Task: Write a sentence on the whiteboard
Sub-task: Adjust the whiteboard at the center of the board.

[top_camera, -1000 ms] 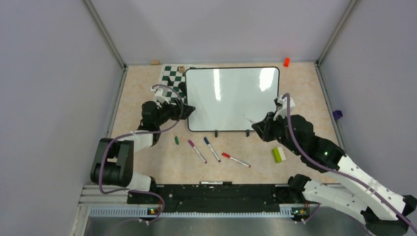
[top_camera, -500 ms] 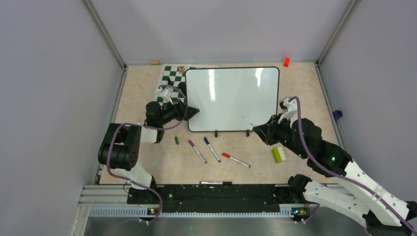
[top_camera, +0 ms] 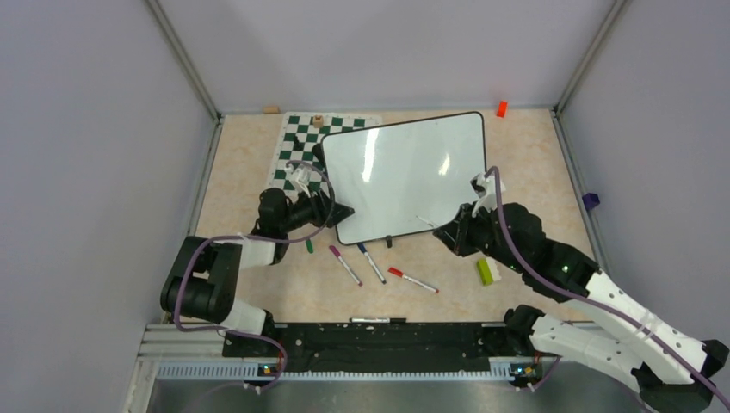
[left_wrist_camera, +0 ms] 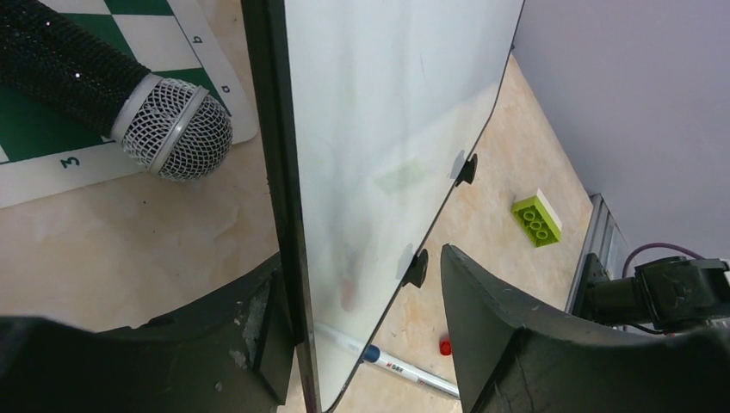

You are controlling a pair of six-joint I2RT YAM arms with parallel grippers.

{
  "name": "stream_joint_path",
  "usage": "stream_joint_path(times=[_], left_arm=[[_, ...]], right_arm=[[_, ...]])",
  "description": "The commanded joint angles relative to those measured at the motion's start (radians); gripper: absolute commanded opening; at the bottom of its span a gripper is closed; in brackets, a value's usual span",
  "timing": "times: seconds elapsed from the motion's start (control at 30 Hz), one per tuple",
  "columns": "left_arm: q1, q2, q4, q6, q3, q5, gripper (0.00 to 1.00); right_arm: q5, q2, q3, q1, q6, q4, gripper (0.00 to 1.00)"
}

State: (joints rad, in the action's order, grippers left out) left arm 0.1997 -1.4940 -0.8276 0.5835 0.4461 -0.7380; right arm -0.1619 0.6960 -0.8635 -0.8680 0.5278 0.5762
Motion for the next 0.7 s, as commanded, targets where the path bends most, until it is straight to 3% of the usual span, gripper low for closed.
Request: stream_joint_path(times=[0.0, 0.13, 0.33, 0.53, 0.67], left_arm=[[0.012, 0.041, -0.024, -0.023, -0.048, 0.028, 0.64], [0.014, 0.051, -0.054, -0.014, -0.065, 0.049, 0.69], [0.017, 0.029, -0.074, -0.021, -0.063, 0.056, 0.68], [0.016, -0.027, -0.049, -0.023, -0.016, -0.001, 0.48], [0.015, -0.049, -0.027, -0.027, 0.003, -0.011, 0.42]], right_arm=[[0.026, 0.061, -0.027, 0.000, -0.012, -0.030, 0.00], [0.025, 0.145, -0.074, 0.000, -0.045, -0.047, 0.00], [0.041, 0.285, -0.179, -0.002, -0.082, -0.112, 0.00], [0.062, 0.463, -0.306, -0.002, -0.138, -0.168, 0.00], [0.055, 0.563, -0.405, -0.002, -0.178, -0.167, 0.00]])
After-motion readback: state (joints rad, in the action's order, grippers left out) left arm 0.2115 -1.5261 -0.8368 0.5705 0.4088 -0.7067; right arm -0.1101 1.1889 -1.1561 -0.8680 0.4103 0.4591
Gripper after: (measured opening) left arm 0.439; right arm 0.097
